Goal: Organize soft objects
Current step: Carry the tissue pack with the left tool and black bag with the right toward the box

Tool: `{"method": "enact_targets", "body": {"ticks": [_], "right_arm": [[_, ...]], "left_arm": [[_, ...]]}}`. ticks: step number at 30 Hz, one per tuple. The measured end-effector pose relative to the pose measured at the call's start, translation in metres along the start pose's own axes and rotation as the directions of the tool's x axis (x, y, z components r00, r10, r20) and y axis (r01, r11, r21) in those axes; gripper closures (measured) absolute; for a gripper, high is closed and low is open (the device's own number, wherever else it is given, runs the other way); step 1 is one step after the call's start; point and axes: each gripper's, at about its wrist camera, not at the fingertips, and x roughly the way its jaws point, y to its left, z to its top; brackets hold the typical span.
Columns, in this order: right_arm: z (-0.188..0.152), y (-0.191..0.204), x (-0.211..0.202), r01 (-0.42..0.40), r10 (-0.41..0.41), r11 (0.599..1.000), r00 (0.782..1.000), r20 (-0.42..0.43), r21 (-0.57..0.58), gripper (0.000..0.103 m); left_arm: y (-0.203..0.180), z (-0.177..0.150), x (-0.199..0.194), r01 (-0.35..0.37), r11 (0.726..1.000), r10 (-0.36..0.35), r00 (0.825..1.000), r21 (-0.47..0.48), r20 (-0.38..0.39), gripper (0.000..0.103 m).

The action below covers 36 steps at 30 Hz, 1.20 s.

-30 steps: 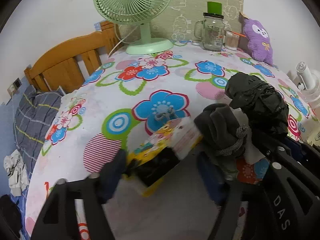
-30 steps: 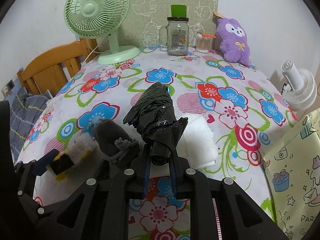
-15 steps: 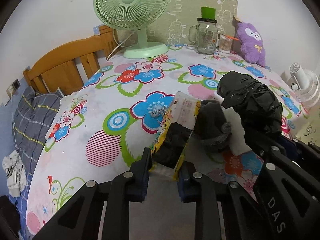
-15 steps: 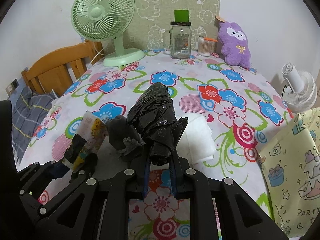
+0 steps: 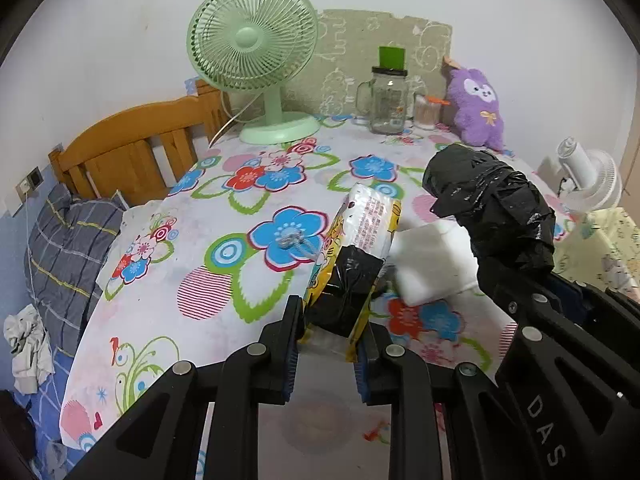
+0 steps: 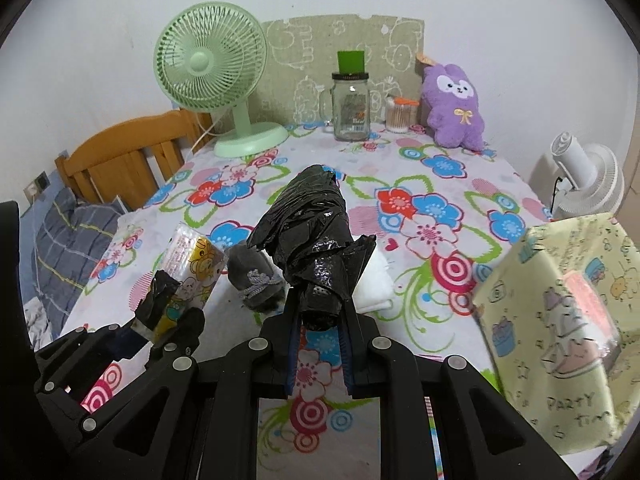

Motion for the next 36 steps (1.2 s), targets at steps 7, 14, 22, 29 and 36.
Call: {"method": "enact_targets", "body": {"ticks": [7,14,22,29,36], "right_arm": [[0.001,-0.013,-0.027,-0.011,0.011,1.000,0.999,0.034,0.012,0.083],[0.008,-0.024,-0.056,-0.035,0.035,0.999,0.998,0.058,0.007,0.083],[0.018,-0.040,-0.087,-0.059,0.059,0.998,0.994,0.092,0.003,0.083],[0.023,-0.058,-0.109,-0.053,0.054,0.999,0.991,0.120,-0.006,0.083],[0.024,-0.080,-0.118,-0.039,0.040,0.999,0.990,0.133,-0.006,0.083]], "left_arm": [[-0.015,0.002,-0.025,0.006,1.000,-0.007,0.999,0.013,0.038,0.081],[-0.026,0.008,-0.053,0.019,1.000,-0.020,0.998,0.015,0.060,0.081],[-0.043,0.016,-0.079,0.046,0.999,-0.048,0.995,0.016,0.083,0.081],[-0.064,0.023,-0.095,0.070,0.997,-0.072,0.991,0.023,0.115,0.081],[-0.086,0.026,-0.100,0.096,0.994,-0.102,0.986,0.047,0.130,0.081]]}}
